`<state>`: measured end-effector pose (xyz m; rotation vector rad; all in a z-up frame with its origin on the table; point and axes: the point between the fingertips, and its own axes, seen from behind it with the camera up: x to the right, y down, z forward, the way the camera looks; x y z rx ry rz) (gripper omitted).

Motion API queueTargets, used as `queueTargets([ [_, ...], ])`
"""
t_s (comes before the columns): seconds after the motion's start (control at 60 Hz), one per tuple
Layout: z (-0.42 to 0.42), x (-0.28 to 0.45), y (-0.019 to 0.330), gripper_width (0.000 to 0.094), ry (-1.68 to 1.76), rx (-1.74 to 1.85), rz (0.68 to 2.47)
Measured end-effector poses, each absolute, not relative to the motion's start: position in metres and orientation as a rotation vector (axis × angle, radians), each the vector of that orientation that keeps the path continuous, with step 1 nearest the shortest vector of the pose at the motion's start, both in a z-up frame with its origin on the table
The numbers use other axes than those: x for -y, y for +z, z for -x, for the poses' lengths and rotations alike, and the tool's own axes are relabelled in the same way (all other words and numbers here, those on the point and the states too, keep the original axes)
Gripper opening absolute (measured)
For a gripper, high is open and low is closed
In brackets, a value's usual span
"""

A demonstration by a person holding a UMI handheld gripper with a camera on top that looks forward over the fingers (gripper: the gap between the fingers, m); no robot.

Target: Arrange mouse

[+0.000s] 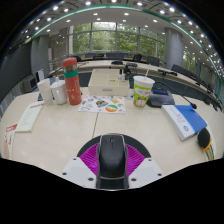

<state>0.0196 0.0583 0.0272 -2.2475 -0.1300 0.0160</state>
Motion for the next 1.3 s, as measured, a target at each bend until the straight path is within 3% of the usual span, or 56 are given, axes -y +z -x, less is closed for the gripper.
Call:
queueTargets([
  [0.2, -0.025, -0.049, -0.012, 0.0449, 0.077, 0.106, 2.333],
  [0.25, -0.025, -0.05, -0.006, 0.049, 0.097, 0.104, 2.314],
  [0.283, -0.026, -0.049, -0.003, 0.0581, 0.1, 0.103, 2.313],
  [0.35, -0.025, -0.043, 0.007, 0.0874, 0.105, 0.119, 2.318],
  [0.383, -0.027, -0.039, 0.013, 0.083, 0.097, 0.12, 2.316],
  [0.6, -0.036, 0.015, 0.082, 0.0854, 0.005, 0.058, 2.269],
  [0.867, -0.014, 0.149, 0.17, 0.0855, -0.089, 0.022, 2.194],
  [1.1, 0.012, 0.254, 0.205, 0.0854, -0.129, 0.026, 2.171],
  [1.3, 0.021, 0.289, 0.224, 0.0856, -0.148, 0.012, 2.135],
])
